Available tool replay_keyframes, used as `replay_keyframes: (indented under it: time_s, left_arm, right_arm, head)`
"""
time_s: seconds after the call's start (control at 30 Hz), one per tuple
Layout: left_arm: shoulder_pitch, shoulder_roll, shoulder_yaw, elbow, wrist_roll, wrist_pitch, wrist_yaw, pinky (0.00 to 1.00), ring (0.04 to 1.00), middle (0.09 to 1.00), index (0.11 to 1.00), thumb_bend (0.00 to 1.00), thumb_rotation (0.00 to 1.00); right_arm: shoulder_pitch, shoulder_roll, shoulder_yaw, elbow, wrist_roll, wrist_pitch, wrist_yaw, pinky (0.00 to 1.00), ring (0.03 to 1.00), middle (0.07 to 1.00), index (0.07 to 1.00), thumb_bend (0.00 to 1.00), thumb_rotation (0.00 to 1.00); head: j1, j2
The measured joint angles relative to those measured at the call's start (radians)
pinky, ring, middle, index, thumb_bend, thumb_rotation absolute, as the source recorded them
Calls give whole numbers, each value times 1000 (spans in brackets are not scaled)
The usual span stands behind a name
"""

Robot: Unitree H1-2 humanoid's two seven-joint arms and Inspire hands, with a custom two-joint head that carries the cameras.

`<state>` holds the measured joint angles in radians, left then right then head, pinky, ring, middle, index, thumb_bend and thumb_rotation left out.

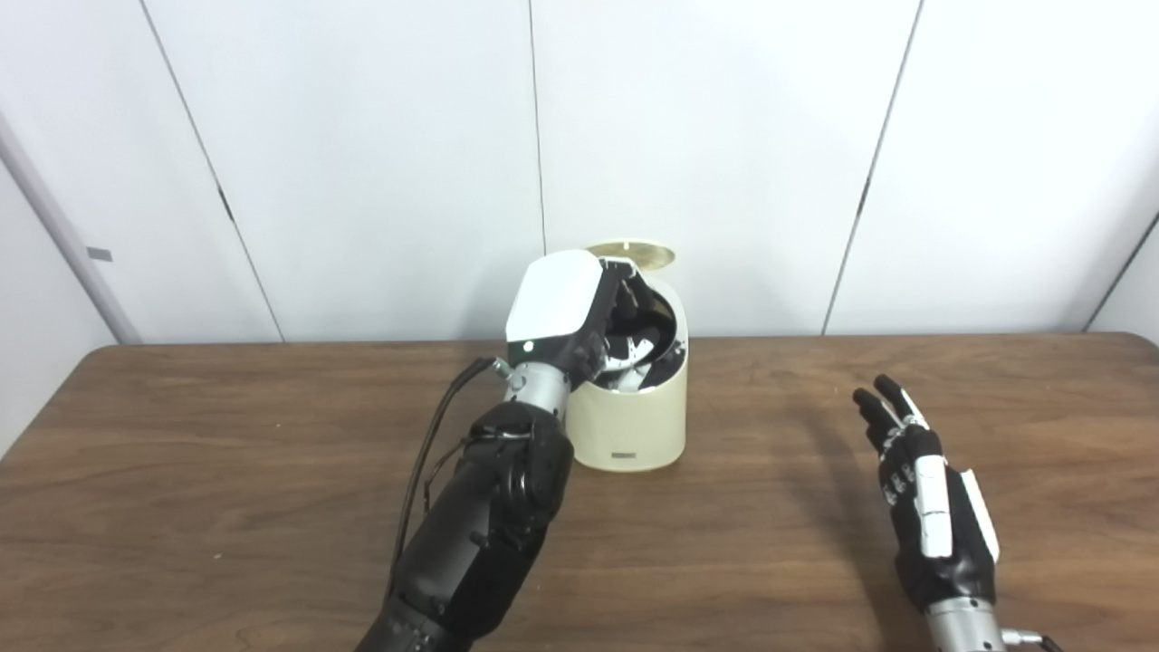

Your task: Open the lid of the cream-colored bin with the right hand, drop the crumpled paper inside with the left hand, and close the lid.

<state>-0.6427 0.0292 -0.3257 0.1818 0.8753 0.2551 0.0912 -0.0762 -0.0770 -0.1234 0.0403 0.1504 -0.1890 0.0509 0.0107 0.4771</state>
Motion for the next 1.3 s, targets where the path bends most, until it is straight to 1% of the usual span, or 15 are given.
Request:
replay_keyframes:
  time_s: [0.1,0.23,0.4,0.47,0.53,0.6,0.7,0.83,0.97,1.07,1.2,1.27,1.3]
  left_arm:
    - [1,-3,11,6,-9,-8,36,314,430,559,496,468,0]
    - [6,0,29,19,-19,-11,88,315,432,550,502,469,0]
    - [21,7,34,29,-26,-42,144,311,429,544,507,469,0]
    - [27,9,37,29,-36,-55,157,308,425,534,509,470,0]
    - [34,12,40,27,-52,-81,174,308,418,524,490,470,0]
    - [40,15,42,23,-61,-84,175,307,417,521,484,471,0]
    - [54,28,43,-19,-64,-81,157,306,413,523,491,471,0]
    - [81,46,50,-91,-79,-73,104,306,406,523,485,470,0]
    - [102,53,63,-135,-89,-60,73,301,392,510,486,470,0]
    - [116,59,72,-165,-91,-44,52,298,395,513,510,469,0]
    - [138,69,97,-201,-105,-42,48,293,395,505,508,469,0]
    - [152,71,116,-215,-120,-40,47,293,397,507,488,470,0]
    - [160,71,126,-225,-128,-38,47,297,404,509,492,471,0]
  right_arm:
    - [0,0,0,0,1,0,2,1000,952,886,913,480,973]
    - [1,-3,0,0,1,1,3,1000,951,885,914,480,972]
    - [4,-7,0,0,4,3,4,1000,953,887,921,457,996]
    - [4,-8,0,-1,7,7,5,1000,957,890,923,455,999]
    - [4,-8,-1,-1,14,11,7,1000,959,890,920,472,998]
    - [4,-10,0,-1,21,11,9,1000,959,892,919,480,1000]
    - [4,-12,0,-1,23,11,17,1000,956,891,911,487,994]
    - [5,-12,-1,-1,29,11,21,1000,958,889,905,476,996]
    - [5,-13,-2,0,36,11,22,1000,958,887,901,490,983]
    - [5,-14,-2,-1,37,11,22,1000,959,885,902,495,994]
    - [5,-15,-3,-1,41,23,22,1000,961,887,902,484,996]
    - [5,-16,-2,-1,40,23,23,1000,955,884,903,492,998]
    - [5,-17,-2,0,38,23,22,1000,950,880,899,501,989]
  head:
    - [2,0]
    - [5,-2]
    - [20,-3]
    - [21,-5]
    - [20,-5]
    - [21,-5]
    - [23,-5]
    - [26,-6]
    - [29,-5]
    - [34,-5]
    - [32,-2]
    - [35,0]
    - [35,0]
